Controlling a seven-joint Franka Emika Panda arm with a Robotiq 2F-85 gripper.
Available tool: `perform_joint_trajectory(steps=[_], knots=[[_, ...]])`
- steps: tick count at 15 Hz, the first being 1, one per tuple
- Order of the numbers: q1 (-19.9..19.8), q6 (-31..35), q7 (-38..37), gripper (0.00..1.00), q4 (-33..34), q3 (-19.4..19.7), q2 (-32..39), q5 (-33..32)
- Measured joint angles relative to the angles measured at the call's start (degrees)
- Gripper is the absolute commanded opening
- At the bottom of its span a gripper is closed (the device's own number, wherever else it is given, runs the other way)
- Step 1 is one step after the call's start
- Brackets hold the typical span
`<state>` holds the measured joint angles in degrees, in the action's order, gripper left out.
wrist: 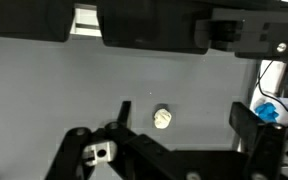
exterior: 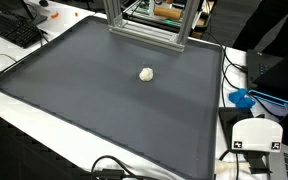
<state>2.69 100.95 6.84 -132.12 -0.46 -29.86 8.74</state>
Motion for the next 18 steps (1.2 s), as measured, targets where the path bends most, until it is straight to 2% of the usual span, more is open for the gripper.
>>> perform_joint_trajectory(steps=[3,8,18], knots=[[1.7,3.6,-0.9,1.0,-4.5,-2.1,-3.1,1.5],[4.3,4.2,-3.4,1.0,-9.7,-4.9,-6.0,2.0],[7.2,7.0,-5.4,1.0,-13.4,-7.3,-9.2,2.0]])
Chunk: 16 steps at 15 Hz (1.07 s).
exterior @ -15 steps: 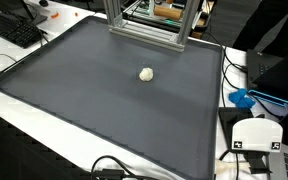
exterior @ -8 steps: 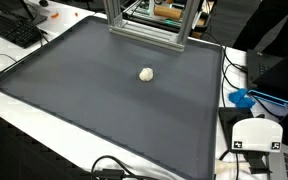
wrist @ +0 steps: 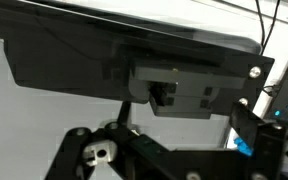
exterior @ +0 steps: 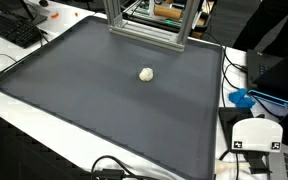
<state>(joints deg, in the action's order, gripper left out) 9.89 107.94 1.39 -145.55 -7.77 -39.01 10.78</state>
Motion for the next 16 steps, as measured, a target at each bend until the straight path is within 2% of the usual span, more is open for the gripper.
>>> perform_joint_trajectory(steps=[5,14,16], knots=[[0.1,3.2,-2.5,1.0,-2.2,-1.8,-0.1,0.0],[0.1,3.7,-5.8,1.0,-3.5,-2.9,-0.1,-0.1],[0.1,3.7,-6.0,0.92,-3.7,-3.0,-0.1,-0.1]])
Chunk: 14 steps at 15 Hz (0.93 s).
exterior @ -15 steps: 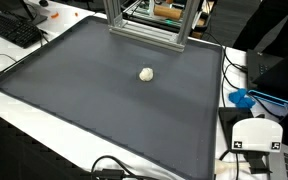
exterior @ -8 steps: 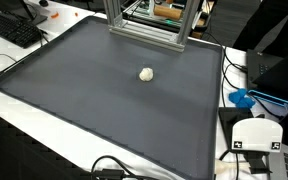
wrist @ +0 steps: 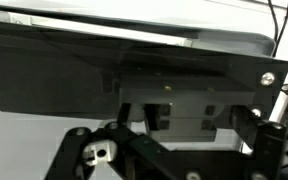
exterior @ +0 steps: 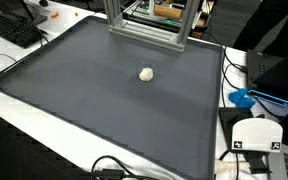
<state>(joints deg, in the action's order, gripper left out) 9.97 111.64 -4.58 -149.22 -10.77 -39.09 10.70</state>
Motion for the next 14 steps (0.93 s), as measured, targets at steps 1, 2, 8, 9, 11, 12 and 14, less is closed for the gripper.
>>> perform_joint_trajectory(steps=[1,2,8,9,11,12,14], knots=[[0.0,0.0,0.0,0.85,-0.1,0.0,0.0,0.0],[0.0,0.0,-0.1,0.76,-0.1,-0.1,0.0,0.0],[-0.2,0.3,-0.5,0.36,-0.2,-0.2,-0.2,-0.7],[-0.2,0.3,-0.7,0.36,-0.3,-0.3,-0.3,-0.7],[-0.2,0.3,-1.0,0.36,-0.3,-0.4,-0.3,-0.8],[-0.2,0.4,-1.0,0.36,-0.3,-0.4,-0.3,-0.8],[-0.2,0.4,-1.0,0.36,-0.3,-0.4,-0.3,-0.8]])
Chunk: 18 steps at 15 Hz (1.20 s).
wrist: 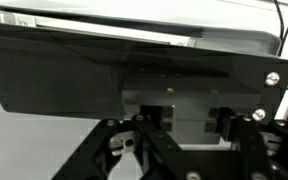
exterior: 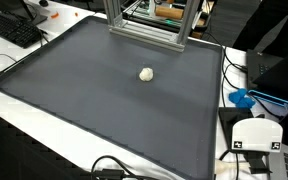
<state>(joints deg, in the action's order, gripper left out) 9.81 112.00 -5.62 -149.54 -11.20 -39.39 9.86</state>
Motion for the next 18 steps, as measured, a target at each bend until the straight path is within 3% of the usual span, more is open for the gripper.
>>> perform_joint_trajectory(steps=[10,18], knots=[[-0.4,1.6,0.2,0.36,3.6,0.1,2.0,-2.7],[-0.9,8.8,0.2,0.36,9.7,0.6,10.4,-3.9]])
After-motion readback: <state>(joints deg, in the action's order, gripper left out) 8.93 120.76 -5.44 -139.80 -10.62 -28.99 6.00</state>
